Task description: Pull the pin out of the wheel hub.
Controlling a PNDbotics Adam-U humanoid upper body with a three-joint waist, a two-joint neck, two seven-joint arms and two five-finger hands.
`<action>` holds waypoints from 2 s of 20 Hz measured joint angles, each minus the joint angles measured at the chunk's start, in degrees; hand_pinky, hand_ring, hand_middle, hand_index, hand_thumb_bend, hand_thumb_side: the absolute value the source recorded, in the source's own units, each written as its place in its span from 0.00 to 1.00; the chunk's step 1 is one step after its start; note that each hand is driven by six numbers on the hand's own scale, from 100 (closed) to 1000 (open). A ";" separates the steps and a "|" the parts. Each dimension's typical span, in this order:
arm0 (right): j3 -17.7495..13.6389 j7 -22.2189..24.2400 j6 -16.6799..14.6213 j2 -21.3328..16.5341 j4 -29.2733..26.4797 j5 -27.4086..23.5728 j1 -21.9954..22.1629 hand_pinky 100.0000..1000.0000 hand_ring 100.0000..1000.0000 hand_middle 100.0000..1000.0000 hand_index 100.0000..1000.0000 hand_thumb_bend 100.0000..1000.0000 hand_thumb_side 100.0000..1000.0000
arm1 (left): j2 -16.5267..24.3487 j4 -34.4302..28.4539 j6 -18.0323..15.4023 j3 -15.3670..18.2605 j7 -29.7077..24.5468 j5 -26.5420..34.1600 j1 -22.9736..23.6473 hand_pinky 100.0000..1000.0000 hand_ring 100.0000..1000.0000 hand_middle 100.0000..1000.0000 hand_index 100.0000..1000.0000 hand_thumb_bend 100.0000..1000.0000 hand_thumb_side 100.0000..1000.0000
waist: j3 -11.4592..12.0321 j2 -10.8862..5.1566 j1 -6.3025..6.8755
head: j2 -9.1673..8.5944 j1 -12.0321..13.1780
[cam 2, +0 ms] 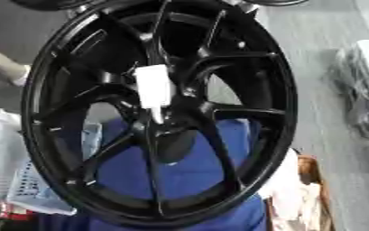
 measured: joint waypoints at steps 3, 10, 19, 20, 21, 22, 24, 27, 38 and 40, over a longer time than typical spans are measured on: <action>0.00 0.01 -0.01 0.00 0.00 0.01 0.00 0.74 0.74 0.77 0.83 0.09 0.35 | 0.00 0.00 -0.09 0.00 -0.12 -0.05 0.00 0.80 0.69 0.72 0.70 0.25 0.73 | -0.12 0.01 0.45 | 0.02 -0.84; 0.00 0.16 -0.11 0.00 -0.02 0.07 -0.03 0.74 0.74 0.77 0.83 0.09 0.36 | 0.00 0.00 -0.28 -0.01 -0.71 -0.97 0.00 0.80 0.69 0.72 0.69 0.25 0.72 | -0.62 0.46 1.42 | 0.02 -1.85; 0.01 0.25 -0.02 0.00 -0.16 0.29 -0.02 0.74 0.74 0.77 0.83 0.09 0.36 | 5.71 0.00 -0.95 -1.63 -9.61 -9.02 -3.22 0.80 0.70 0.72 0.73 0.26 0.67 | -1.33 0.81 1.97 | 0.00 -1.27; 0.01 0.25 -0.02 0.00 -0.16 0.29 -0.02 0.74 0.74 0.77 0.83 0.09 0.36 | 7.03 0.00 -1.32 -1.97 -12.17 -10.80 -4.00 0.81 0.70 0.72 0.74 0.26 0.66 | -1.35 0.81 1.96 | 0.00 -1.24; 0.02 0.25 -0.02 0.00 -0.16 0.29 -0.02 0.74 0.74 0.77 0.83 0.09 0.36 | 8.27 0.00 -1.64 -2.34 -14.88 -12.40 -4.76 0.81 0.71 0.72 0.74 0.25 0.66 | -1.39 0.81 1.97 | 0.00 -1.18; 0.02 0.25 -0.02 0.00 -0.16 0.29 -0.02 0.74 0.74 0.77 0.83 0.09 0.36 | 9.47 0.00 -1.97 -2.73 -17.77 -13.75 -5.55 0.81 0.71 0.73 0.74 0.26 0.66 | -1.44 0.81 1.99 | 0.00 -1.13; 0.03 0.25 -0.01 0.00 -0.16 0.29 -0.02 0.74 0.74 0.77 0.83 0.09 0.36 | 11.63 0.00 -2.54 -3.38 -23.33 -15.86 -7.11 0.82 0.72 0.73 0.75 0.25 0.66 | -1.52 0.81 2.01 | 0.01 -1.11; 0.19 0.33 0.06 0.00 -0.16 0.29 -0.02 0.74 0.74 0.77 0.83 0.09 0.36 | 14.34 -0.01 -3.31 -4.40 -30.96 -18.35 -9.39 0.82 0.73 0.74 0.76 0.25 0.66 | -1.91 0.80 2.01 | 0.02 -1.02; 0.71 0.71 0.39 0.00 -0.16 0.29 -0.04 0.74 0.74 0.77 0.83 0.09 0.36 | 20.20 -0.04 -6.01 -9.17 -47.46 -25.22 -17.78 0.82 0.75 0.74 0.77 0.29 0.63 | -3.00 0.77 2.39 | 0.02 0.11; 0.71 0.71 0.40 0.00 -0.15 0.29 -0.04 0.74 0.74 0.76 0.83 0.09 0.36 | 20.98 -0.04 -6.74 -10.07 -49.21 -25.92 -19.03 0.81 0.75 0.74 0.78 0.31 0.61 | -3.13 0.77 2.42 | 0.02 0.19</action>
